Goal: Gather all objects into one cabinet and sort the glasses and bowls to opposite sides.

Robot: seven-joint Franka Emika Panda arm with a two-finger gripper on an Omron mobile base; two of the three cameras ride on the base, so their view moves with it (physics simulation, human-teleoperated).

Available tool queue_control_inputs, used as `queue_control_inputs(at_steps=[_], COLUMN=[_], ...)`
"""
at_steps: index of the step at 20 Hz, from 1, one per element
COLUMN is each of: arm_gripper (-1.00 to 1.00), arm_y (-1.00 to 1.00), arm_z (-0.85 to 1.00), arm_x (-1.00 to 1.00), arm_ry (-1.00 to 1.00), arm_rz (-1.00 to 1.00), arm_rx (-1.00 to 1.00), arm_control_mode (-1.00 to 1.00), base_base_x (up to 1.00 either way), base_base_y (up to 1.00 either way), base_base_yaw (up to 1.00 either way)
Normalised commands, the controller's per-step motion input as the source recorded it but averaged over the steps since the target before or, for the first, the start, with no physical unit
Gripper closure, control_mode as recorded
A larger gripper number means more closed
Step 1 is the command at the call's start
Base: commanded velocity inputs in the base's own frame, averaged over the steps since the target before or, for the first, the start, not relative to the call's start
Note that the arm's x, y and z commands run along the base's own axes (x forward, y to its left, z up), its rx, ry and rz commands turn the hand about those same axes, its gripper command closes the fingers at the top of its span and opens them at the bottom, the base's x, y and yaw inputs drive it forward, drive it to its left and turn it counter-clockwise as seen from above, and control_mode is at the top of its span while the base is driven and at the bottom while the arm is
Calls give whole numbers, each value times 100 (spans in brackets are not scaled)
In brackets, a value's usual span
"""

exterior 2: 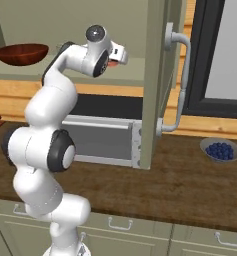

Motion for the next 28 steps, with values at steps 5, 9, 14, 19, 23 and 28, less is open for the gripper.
queue_control_inputs(at_steps=[5,9,14,19,23,28], arm_gripper=[100,100,100,100,-100,-100], arm_y=[-21,-4,-6,-1,1,1], arm_z=[-54,-73,-81,-95,-91,-16], arm_x=[77,40,16,1,0,7], arm_ry=[2,1,2,0,0,0], arm_rz=[-2,-1,-3,-3,0,0], arm_rx=[3,0,0,0,-1,3], arm_control_mode=[-100,-100,-100,-100,-100,-100], base_base_x=[0,0,0,0,0,0], base_base_y=[0,0,0,0,0,0], base_base_yaw=[0,0,0,0,0,0])
